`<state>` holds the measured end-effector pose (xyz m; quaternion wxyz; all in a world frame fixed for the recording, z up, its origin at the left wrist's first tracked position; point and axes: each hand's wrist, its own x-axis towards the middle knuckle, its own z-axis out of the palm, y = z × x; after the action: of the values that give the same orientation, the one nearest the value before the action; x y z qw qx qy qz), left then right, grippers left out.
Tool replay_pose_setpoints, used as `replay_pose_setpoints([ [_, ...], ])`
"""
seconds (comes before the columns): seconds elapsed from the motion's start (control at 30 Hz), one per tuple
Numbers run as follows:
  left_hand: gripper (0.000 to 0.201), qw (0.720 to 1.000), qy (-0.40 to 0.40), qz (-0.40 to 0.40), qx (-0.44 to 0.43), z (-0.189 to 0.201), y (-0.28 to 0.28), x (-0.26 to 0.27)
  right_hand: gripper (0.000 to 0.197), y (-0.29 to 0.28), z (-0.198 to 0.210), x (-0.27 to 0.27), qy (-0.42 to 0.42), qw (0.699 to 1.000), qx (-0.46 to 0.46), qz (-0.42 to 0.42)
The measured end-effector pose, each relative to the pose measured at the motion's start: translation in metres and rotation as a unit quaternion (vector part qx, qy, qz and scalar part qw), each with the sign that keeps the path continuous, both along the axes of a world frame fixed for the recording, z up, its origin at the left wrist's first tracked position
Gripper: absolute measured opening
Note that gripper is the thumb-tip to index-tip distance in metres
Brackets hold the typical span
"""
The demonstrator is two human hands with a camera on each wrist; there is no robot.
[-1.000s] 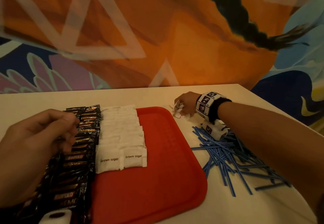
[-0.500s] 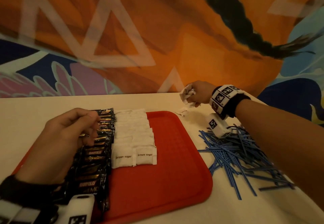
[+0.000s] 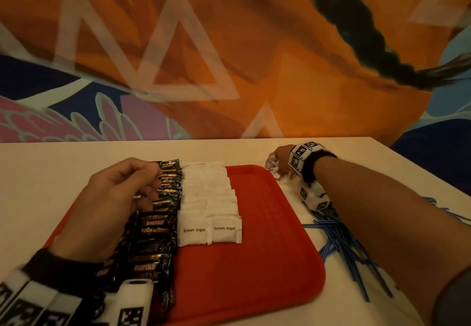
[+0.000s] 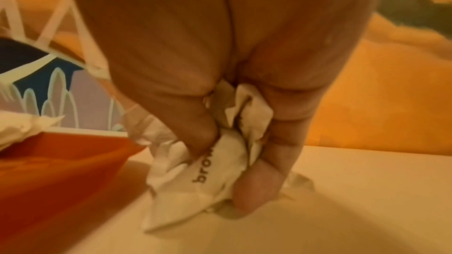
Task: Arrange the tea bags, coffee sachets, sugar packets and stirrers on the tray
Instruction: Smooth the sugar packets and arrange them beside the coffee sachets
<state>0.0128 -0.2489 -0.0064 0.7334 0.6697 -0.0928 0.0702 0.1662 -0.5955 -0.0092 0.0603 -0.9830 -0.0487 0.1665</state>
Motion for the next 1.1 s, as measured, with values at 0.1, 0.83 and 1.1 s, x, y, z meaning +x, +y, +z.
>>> replay_pose_setpoints([
  [0.1,0.023,1.000,0.003,-0.001,-0.002,0.000,-0.001,-0.002,0.031,0.007,0.005,-0.001,-0.031,0.999,-0.038,-0.025],
  [0.83,0.075,0.917,0.189,-0.147,-0.319,0.039,-0.043,-0.017,0.039,0.207,0.062,-0.156,-0.350,0.905,0.020,0.241],
  [1.1,0.064,0.928,0.167,-0.087,-0.322,0.016,-0.036,-0.006,0.063,0.199,0.035,-0.149,-0.293,0.881,0.274,0.250],
])
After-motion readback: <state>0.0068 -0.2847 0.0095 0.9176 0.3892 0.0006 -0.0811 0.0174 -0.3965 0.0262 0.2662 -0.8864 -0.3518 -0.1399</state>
